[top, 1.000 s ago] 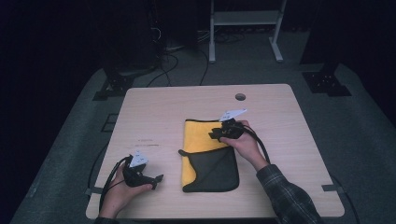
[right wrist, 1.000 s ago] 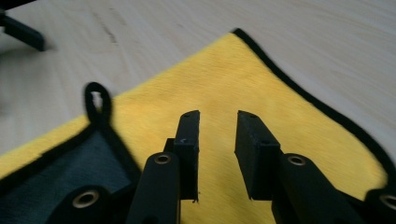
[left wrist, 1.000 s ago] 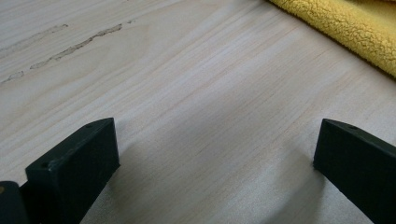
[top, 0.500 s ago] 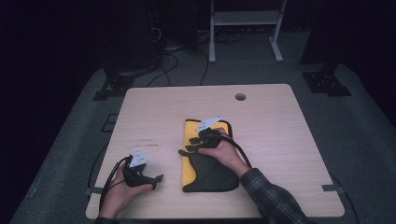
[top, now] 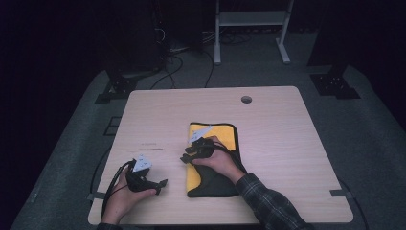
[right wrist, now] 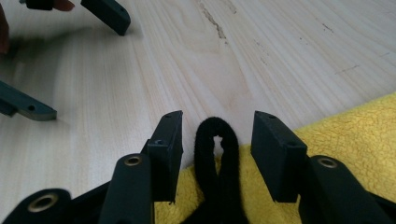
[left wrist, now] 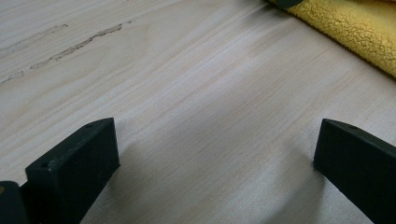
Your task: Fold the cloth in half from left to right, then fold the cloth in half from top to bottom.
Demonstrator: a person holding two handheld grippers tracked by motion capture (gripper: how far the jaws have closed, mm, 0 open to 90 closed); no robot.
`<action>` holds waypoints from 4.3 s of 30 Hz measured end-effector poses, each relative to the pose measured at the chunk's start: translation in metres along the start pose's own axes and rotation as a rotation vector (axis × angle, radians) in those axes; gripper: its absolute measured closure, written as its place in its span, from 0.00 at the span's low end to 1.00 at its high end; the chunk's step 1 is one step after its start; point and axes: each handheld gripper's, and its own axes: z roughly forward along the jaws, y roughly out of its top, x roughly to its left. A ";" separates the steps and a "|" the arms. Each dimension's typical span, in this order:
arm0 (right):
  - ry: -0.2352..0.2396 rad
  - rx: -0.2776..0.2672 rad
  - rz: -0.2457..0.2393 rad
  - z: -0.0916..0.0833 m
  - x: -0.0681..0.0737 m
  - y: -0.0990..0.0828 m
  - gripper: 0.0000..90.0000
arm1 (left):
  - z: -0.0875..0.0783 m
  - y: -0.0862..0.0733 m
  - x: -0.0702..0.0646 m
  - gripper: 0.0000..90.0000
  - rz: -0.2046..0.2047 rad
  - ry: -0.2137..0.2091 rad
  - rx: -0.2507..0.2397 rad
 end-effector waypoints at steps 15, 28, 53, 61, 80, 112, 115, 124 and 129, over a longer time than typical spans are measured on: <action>-0.035 -0.034 -0.016 -0.008 0.001 0.001 0.90 | 0.000 0.000 0.000 0.00 0.000 0.000 -0.001; 0.017 -0.074 0.069 -0.051 -0.002 -0.001 0.94 | 0.000 0.000 0.000 0.00 0.003 0.001 0.000; -0.031 -0.102 0.132 -0.151 0.005 -0.063 0.94 | 0.000 0.000 0.000 0.00 0.001 0.001 0.000; -0.029 -0.100 0.137 -0.170 0.020 -0.083 0.94 | 0.000 0.000 0.000 0.00 0.001 0.000 0.002; -0.033 0.078 0.094 -0.167 0.060 -0.133 0.91 | 0.000 0.000 0.000 0.00 0.001 0.001 0.000; -0.232 -0.126 0.161 -0.184 -0.029 -0.101 0.55 | 0.005 0.028 0.008 0.35 0.012 -0.110 -0.037; -0.239 -0.123 0.172 -0.180 -0.039 -0.095 0.55 | 0.008 0.040 0.010 0.36 0.008 -0.128 -0.046; -0.266 -0.120 0.183 -0.166 -0.066 -0.077 0.53 | 0.031 0.081 0.015 0.40 0.041 -0.163 -0.040; -0.290 -0.108 0.192 -0.157 -0.082 -0.070 0.53 | 0.047 0.107 0.020 0.42 0.064 -0.159 -0.052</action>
